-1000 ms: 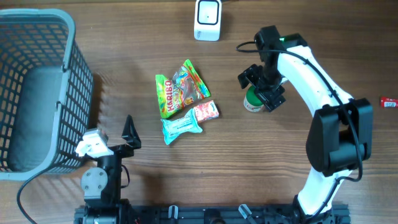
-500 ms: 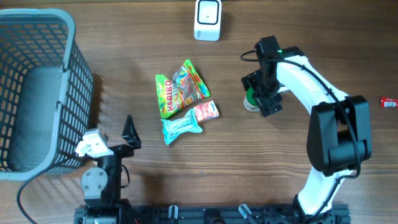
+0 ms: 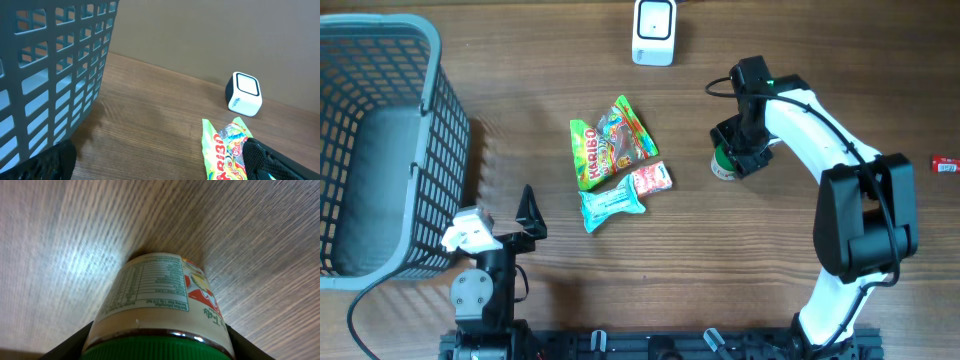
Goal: Scan the item barcode
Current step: 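Carry the jar with the right gripper up to the scanner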
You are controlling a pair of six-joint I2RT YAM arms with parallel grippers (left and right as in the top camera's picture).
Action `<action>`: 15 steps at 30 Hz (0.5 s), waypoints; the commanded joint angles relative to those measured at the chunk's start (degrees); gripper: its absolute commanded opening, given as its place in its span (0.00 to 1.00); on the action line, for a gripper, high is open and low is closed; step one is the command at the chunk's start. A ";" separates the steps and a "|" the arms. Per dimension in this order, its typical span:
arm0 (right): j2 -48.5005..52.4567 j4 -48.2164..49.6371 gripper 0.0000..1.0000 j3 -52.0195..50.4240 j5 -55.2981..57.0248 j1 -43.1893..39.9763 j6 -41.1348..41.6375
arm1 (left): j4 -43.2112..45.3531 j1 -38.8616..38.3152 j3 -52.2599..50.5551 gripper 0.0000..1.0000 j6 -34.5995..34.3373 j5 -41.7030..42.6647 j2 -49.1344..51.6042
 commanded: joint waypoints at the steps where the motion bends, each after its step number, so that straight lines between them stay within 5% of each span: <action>1: -0.55 -4.79 0.54 4.48 -3.37 -0.13 -6.95 | 0.20 0.37 -0.42 1.00 0.11 0.87 -0.26; 15: -7.10 -24.44 0.59 11.04 -24.70 -0.13 -30.05 | 0.20 0.37 -0.42 1.00 0.11 0.87 -0.26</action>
